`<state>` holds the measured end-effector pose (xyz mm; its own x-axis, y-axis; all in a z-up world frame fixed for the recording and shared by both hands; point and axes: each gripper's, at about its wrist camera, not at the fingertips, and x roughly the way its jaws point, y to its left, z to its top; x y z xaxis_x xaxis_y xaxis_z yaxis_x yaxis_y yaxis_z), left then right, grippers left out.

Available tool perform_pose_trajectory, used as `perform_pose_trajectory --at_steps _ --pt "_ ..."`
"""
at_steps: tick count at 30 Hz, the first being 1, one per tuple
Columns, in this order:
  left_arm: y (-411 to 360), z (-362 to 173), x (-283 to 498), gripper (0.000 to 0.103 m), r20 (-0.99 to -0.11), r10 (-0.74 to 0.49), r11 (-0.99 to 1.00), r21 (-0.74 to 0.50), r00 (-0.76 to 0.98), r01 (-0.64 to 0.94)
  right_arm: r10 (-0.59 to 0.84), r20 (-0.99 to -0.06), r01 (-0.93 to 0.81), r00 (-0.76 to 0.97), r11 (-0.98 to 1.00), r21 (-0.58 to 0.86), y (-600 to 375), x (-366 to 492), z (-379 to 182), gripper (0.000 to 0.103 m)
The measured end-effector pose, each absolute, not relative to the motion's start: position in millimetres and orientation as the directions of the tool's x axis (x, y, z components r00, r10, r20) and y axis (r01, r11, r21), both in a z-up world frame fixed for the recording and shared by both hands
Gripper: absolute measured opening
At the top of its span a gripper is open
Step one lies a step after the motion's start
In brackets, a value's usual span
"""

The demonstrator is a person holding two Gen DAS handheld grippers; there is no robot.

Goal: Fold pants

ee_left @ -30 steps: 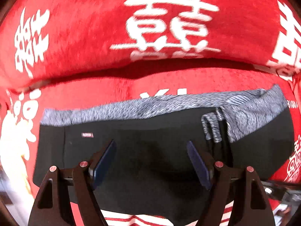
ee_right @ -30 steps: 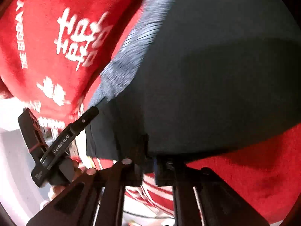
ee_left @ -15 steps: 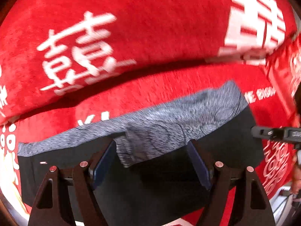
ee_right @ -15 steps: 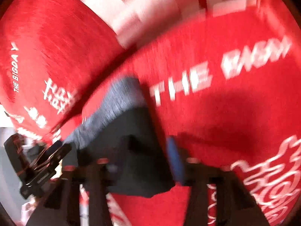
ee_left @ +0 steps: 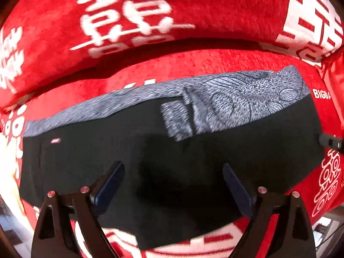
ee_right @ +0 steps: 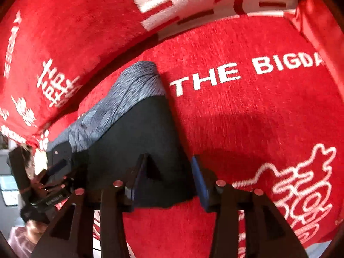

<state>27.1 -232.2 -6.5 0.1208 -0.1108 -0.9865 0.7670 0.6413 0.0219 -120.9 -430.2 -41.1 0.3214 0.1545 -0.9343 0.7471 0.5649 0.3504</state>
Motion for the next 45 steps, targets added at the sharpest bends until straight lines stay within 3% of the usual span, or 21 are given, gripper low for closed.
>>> perform_pose_trajectory --at_steps 1,5,7,10,39,45 --pt "-224.1 -1.3 27.9 0.093 -0.987 -0.11 0.656 0.02 0.121 0.755 0.136 -0.944 0.735 0.299 0.598 0.319 -421.5 -119.4 -34.6 0.063" --pt "-196.5 10.9 34.9 0.094 -0.989 -0.104 0.714 0.001 0.108 0.7 0.131 -0.954 0.693 0.271 0.66 0.288 -395.7 -117.7 -16.7 0.076" --pt "-184.2 10.3 38.5 0.101 -0.992 -0.093 0.735 -0.014 0.08 0.678 0.144 -0.951 0.677 0.272 0.674 0.296 -383.4 -113.0 -12.5 0.08" --pt "-162.2 8.6 41.3 0.103 -0.994 -0.092 0.765 -0.031 0.06 0.644 0.151 -0.953 0.637 0.262 0.715 0.288 -361.2 -97.7 -9.7 0.084" --pt "-3.9 -17.1 131.9 0.103 -0.998 -0.037 0.918 -0.015 0.049 0.395 0.228 -0.966 0.44 0.119 0.86 0.257 -200.1 33.5 -19.4 0.084" --pt "14.2 -19.5 142.3 0.103 -0.994 -0.104 0.94 -0.092 0.02 0.328 0.225 -0.969 0.414 0.106 0.876 0.249 -190.5 44.0 -21.7 0.085"
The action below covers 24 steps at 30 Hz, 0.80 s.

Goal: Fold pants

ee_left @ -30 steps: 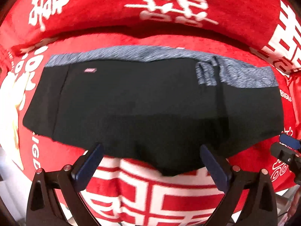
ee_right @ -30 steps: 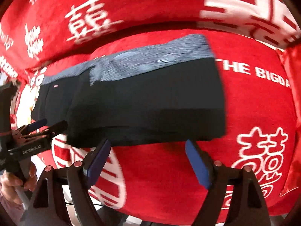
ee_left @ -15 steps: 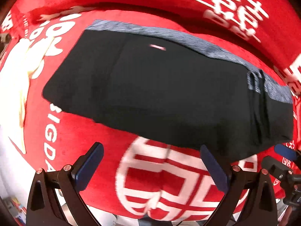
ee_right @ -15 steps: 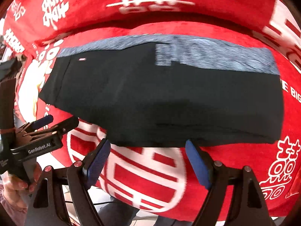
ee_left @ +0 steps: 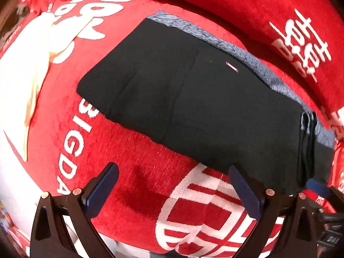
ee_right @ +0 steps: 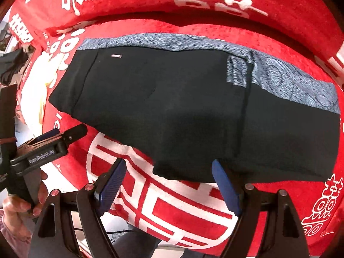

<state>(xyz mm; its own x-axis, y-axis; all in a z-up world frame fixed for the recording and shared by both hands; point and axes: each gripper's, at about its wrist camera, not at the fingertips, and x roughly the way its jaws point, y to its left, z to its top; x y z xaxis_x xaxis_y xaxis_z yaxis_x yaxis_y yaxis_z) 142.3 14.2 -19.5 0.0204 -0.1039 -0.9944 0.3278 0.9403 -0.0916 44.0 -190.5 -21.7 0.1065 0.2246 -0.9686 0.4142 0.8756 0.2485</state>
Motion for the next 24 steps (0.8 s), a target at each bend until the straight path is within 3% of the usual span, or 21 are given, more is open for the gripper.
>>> perform_pose_trajectory --at_steps 7,16,24 --pt "35.3 -22.7 154.0 0.103 -0.991 -0.125 0.958 -0.111 0.04 0.263 0.224 -0.972 0.424 0.072 0.875 0.233 -190.4 45.9 -34.8 0.085" --pt "67.8 -27.5 179.2 0.103 -0.956 -0.278 0.958 -0.267 0.098 0.108 0.238 -0.97 0.417 0.053 0.877 0.238 -185.3 42.3 -42.3 0.085" --pt "78.2 -43.9 189.3 0.103 -0.872 -0.48 0.877 -0.48 0.093 0.028 0.235 -0.971 0.41 0.047 0.882 0.234 -183.1 41.9 -45.6 0.085"
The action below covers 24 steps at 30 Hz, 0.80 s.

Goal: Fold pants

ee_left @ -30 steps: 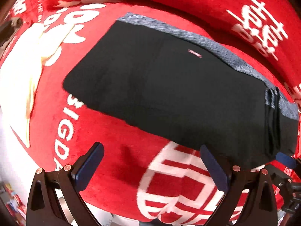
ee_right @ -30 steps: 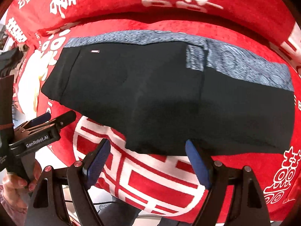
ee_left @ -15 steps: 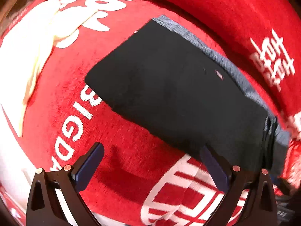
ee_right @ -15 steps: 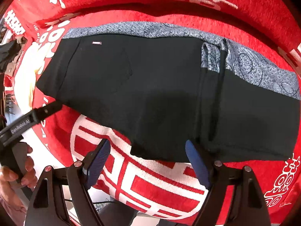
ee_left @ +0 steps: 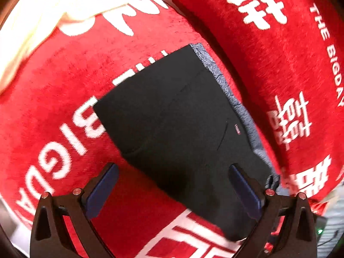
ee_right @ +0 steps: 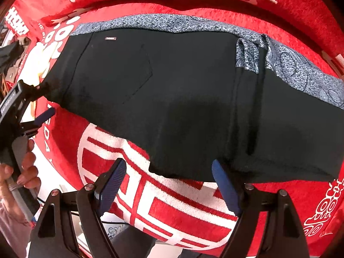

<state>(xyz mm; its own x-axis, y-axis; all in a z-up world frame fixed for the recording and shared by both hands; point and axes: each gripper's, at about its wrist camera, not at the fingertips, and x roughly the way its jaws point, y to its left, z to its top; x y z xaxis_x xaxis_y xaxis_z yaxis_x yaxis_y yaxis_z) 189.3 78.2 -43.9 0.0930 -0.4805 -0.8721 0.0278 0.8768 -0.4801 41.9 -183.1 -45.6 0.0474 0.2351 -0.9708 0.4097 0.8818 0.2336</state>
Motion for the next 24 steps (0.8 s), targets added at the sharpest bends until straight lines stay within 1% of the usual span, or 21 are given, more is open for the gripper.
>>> perform_pose_trajectory --at_steps 7,10,11,12,14,15,17,18,19,20,21,22,23,24 --pt "74.2 -40.8 196.9 0.102 -0.803 -0.581 0.81 -0.587 0.131 -0.005 0.242 -0.969 0.405 0.048 0.882 0.24 -180.7 43.1 -45.8 0.085" --pt "66.8 -22.9 197.7 0.102 -0.767 -0.619 0.782 -0.622 0.166 0.04 0.246 -0.968 0.405 0.052 0.881 0.246 -179.6 44.2 -43.9 0.085" --pt "62.8 -20.3 198.6 0.102 -0.768 -0.616 0.785 -0.617 0.172 0.057 0.249 -0.967 0.403 0.056 0.88 0.25 -178.8 44.8 -42.6 0.085" --pt "58.9 -24.1 200.6 0.102 -0.791 -0.59 0.806 -0.59 0.163 0.056 0.249 -0.967 0.401 0.058 0.881 0.251 -178.4 45.0 -42.0 0.085" --pt "56.0 -41.7 205.8 0.102 -0.827 -0.552 0.832 -0.554 0.107 0.014 0.249 -0.966 0.39 0.061 0.885 0.253 -176.5 47.4 -39.9 0.085" --pt "55.9 -50.6 208.3 0.098 -0.839 -0.538 0.841 -0.541 0.081 -0.01 0.249 -0.967 0.386 0.062 0.887 0.253 -174.7 48.7 -38.9 0.085" --pt "54.5 -47.0 210.1 0.097 -0.844 -0.527 0.848 -0.53 0.1 -0.008 0.244 -0.967 0.375 0.072 0.892 0.253 -174.0 52.4 -33.9 0.085" --pt "51.1 -44.8 210.9 0.091 -0.853 -0.513 0.857 -0.515 0.098 -0.003 0.244 -0.966 0.368 0.082 0.894 0.257 -174.7 55.7 -30.1 0.085" --pt "47.1 -43.8 211.2 0.084 -0.879 -0.465 0.884 -0.467 0.102 0.001 0.243 -0.966 0.363 0.09 0.895 0.259 -176.4 58.6 -27.0 0.085" --pt "44.4 -44.2 211.2 0.07 -0.897 -0.429 0.903 -0.43 0.105 0.007 0.24 -0.965 0.355 0.104 0.897 0.262 -178.7 64.6 -21.7 0.085" --pt "40.9 -42.4 210.6 0.052 -0.917 -0.381 0.924 -0.381 0.12 0.03 0.242 -0.964 0.349 0.11 0.898 0.266 -181.4 69.8 -18.1 0.085" --pt "36.7 -39.4 209.4 0.044 -0.927 -0.35 0.937 -0.344 0.136 0.068 0.247 -0.962 0.341 0.119 0.9 0.273 -184.8 77.3 -13.5 0.085" --pt "34.7 -35.8 207.3 0.038 -0.933 -0.328 0.943 -0.315 0.148 0.107 0.247 -0.96 0.331 0.131 0.902 0.277 -187.4 85.7 -8.0 0.085" --pt "25.1 -28.0 201.6 0.037 -0.938 -0.291 0.949 -0.259 0.186 0.181 0.246 -0.958 0.319 0.149 0.905 0.283 -191.1 97.2 -0.7 0.085"
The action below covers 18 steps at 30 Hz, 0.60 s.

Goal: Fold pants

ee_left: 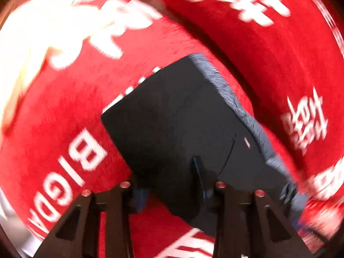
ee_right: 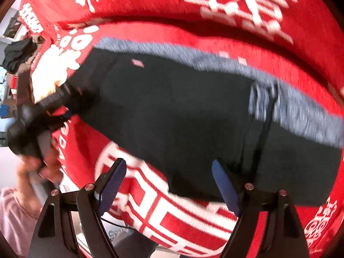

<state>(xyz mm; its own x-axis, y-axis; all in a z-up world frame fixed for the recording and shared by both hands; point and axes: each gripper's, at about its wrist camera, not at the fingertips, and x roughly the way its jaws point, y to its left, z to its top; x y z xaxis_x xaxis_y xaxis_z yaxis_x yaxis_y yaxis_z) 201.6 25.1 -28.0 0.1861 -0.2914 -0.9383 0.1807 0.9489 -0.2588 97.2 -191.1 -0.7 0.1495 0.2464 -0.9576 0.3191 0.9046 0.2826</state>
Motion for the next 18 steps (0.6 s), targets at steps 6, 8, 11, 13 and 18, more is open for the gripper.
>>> perform_pose_trajectory --at_steps 6,8,11,13,18 --pt "-38.9 -0.7 133.5 0.036 -0.869 -0.136 0.807 0.182 0.476 0.562 0.338 -0.927 0.253 0.164 0.893 0.371 -199.4 174.2 20.5 0.085" --pt "-45.8 -2.2 120.7 0.036 -0.85 -0.124 0.763 0.249 0.513 0.597 0.413 -0.901 0.216 0.13 0.876 0.432 -190.2 207.6 23.4 0.085" --pt "-43.4 -5.6 115.3 0.036 -0.843 -0.11 0.738 0.285 0.526 0.611 0.477 -0.876 0.173 0.073 0.859 0.482 -167.8 244.2 22.7 0.085" --pt "-44.3 -5.3 117.7 0.036 -0.848 -0.111 0.744 0.275 0.518 0.609 0.5 -0.866 0.136 0.025 0.856 0.499 -148.0 266.5 18.4 0.085" --pt "-42.1 -4.8 114.4 0.036 -0.846 -0.113 0.738 0.28 0.521 0.614 0.48 -0.871 0.059 -0.108 0.878 0.476 -98.4 300.5 -3.9 0.085"
